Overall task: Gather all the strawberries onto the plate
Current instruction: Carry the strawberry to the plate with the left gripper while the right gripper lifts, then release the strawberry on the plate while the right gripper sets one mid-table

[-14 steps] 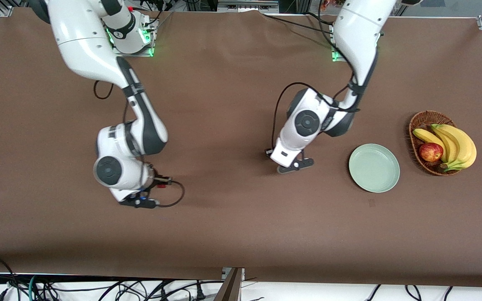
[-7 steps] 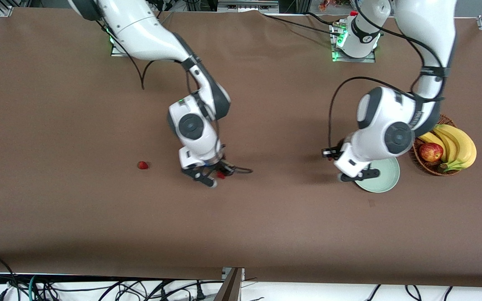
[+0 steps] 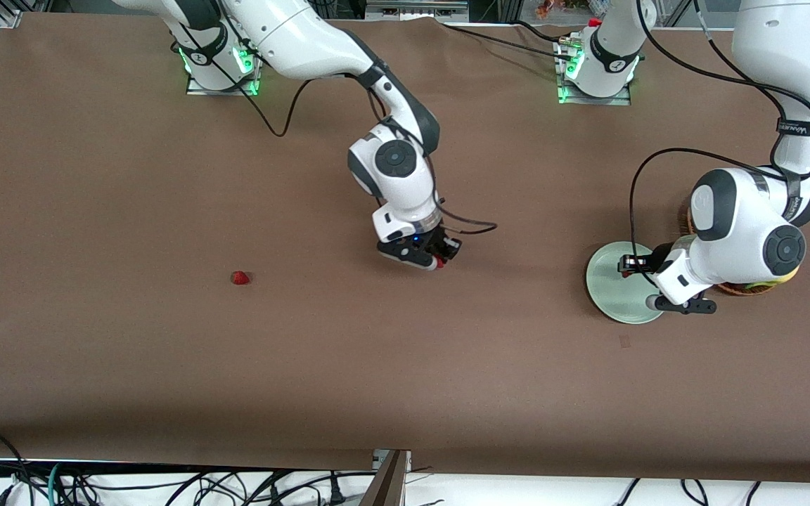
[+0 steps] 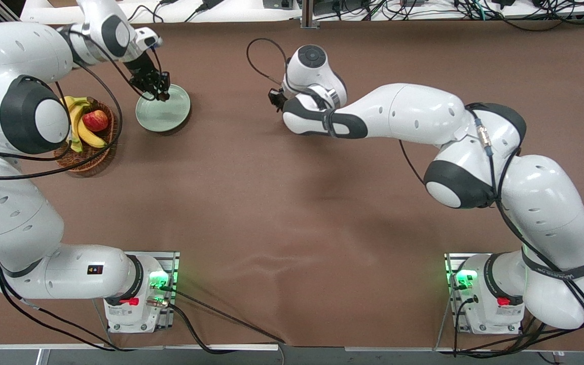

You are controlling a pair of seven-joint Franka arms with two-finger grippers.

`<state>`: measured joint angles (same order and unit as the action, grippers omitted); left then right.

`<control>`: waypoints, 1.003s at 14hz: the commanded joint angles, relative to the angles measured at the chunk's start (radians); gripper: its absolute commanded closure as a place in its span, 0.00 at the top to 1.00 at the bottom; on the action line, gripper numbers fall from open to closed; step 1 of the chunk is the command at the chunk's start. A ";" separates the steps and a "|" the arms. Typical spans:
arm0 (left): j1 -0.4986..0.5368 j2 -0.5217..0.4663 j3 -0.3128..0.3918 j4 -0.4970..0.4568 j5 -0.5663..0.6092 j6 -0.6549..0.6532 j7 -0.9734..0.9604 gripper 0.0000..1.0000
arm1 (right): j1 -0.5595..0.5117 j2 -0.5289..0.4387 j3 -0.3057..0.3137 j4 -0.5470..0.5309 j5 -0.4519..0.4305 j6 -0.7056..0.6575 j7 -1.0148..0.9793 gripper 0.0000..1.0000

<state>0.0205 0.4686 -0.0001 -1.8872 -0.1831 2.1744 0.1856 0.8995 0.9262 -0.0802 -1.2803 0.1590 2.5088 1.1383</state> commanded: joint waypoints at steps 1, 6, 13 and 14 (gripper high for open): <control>-0.001 -0.016 -0.020 -0.169 0.019 0.218 0.038 0.13 | 0.027 0.071 -0.012 0.090 0.008 0.008 0.011 0.21; -0.008 -0.028 -0.021 -0.158 0.017 0.202 0.035 1.00 | 0.033 0.069 -0.019 0.102 0.002 -0.001 -0.011 1.00; -0.013 -0.083 -0.060 -0.012 -0.136 -0.062 -0.021 1.00 | -0.149 -0.075 -0.039 0.079 0.008 -0.322 -0.346 1.00; -0.014 -0.084 -0.092 -0.010 -0.147 -0.058 -0.082 1.00 | -0.181 -0.092 -0.056 0.070 0.005 -0.374 -0.420 1.00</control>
<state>0.0131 0.3903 -0.0519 -1.9074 -0.2901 2.1355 0.1779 0.7759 0.8903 -0.1363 -1.1735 0.1587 2.2252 0.8423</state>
